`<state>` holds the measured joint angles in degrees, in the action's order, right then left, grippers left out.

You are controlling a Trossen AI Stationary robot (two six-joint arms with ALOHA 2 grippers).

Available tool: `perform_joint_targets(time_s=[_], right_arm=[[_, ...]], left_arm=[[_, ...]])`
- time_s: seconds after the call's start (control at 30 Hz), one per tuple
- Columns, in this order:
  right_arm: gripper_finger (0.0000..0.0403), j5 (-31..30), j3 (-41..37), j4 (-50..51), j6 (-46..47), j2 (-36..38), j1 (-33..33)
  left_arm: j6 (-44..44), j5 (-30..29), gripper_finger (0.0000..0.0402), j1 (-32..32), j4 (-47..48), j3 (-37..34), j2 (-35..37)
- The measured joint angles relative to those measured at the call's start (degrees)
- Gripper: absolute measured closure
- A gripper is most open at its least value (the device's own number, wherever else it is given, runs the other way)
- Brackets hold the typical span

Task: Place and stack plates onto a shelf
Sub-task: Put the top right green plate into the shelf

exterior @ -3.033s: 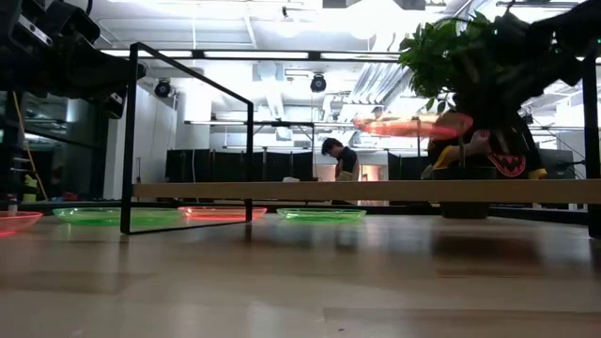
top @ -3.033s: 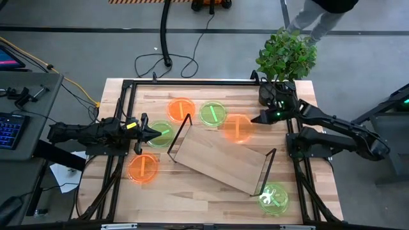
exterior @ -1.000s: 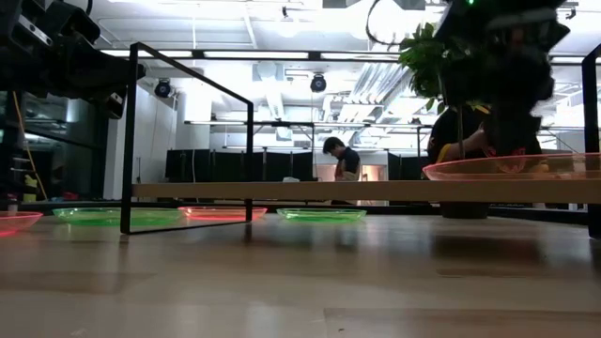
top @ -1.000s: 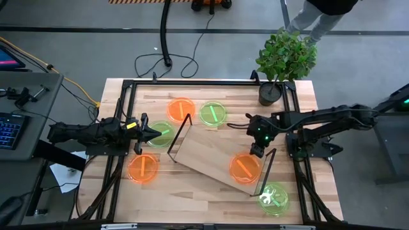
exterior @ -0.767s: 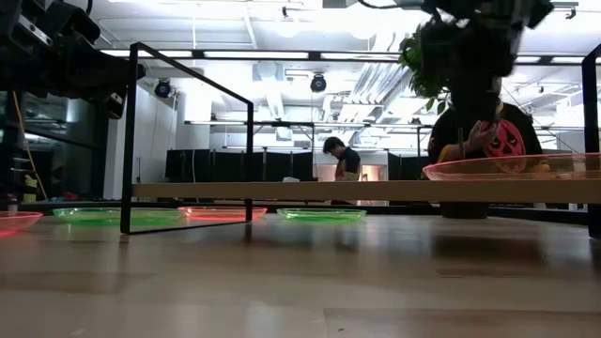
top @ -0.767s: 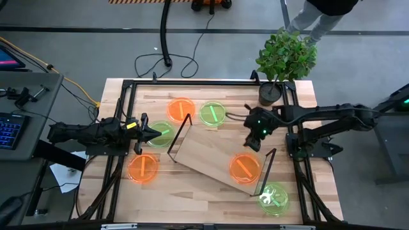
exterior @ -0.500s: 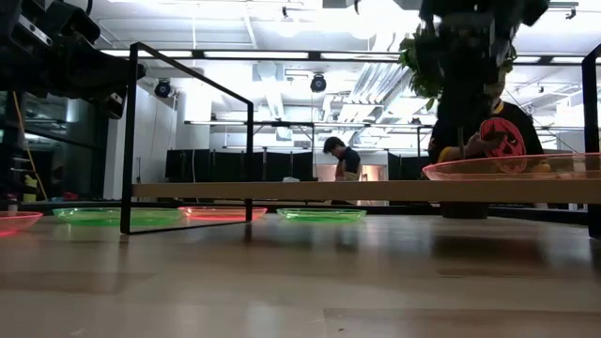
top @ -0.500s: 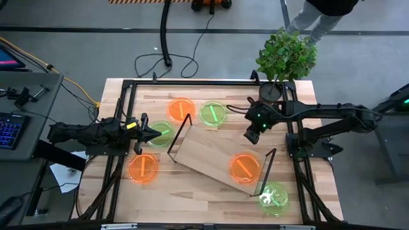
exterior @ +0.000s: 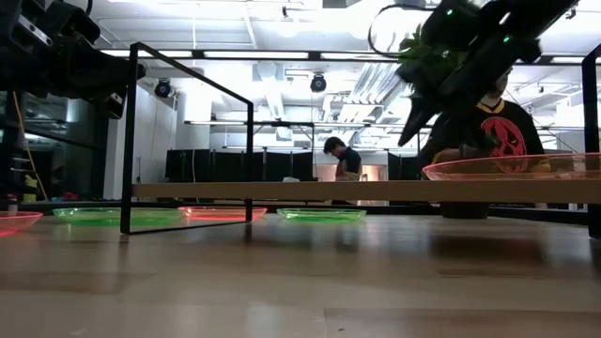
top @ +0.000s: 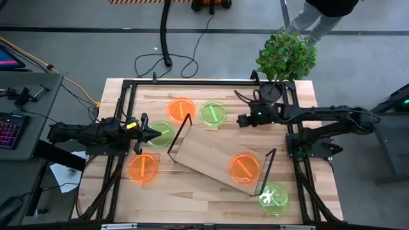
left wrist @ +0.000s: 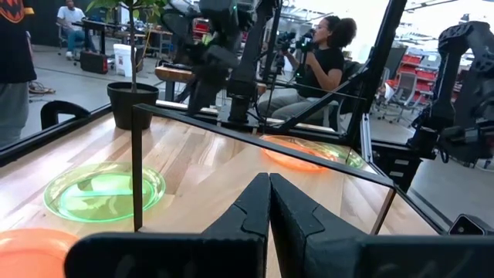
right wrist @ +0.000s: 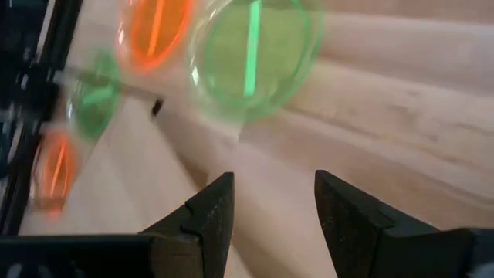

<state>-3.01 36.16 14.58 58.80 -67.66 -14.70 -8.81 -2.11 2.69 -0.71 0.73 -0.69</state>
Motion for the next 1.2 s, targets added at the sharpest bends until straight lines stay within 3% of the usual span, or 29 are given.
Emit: perform_joint_targets(time_s=[0.37,0.77,1.0,1.1,1.2], right_arm=[[0.0242,-10.56,2.4,-11.03,13.33,-19.23,-0.19],[0.0242,-11.75,11.67,-14.87,15.34,-33.98,-0.7],[0.0245,-13.28,13.09,-14.91,18.6,-37.14,-1.24],[0.0277,-13.07,13.07,-14.79,18.53,-36.91,-1.78],[0.0353,-13.13,12.95,-14.44,17.11,-36.82,-2.35]], left_arm=[[-0.01,0.0,0.0401,0.0,0.02,-0.02,-0.02],[-0.01,0.0,0.0401,-0.01,0.02,0.0,-0.02],[-0.01,0.0,0.0401,-0.01,0.02,0.0,0.0],[-0.01,-0.01,0.0401,-0.01,0.01,0.0,0.0],[-0.01,0.0,0.0401,0.01,0.0,0.0,0.0]])
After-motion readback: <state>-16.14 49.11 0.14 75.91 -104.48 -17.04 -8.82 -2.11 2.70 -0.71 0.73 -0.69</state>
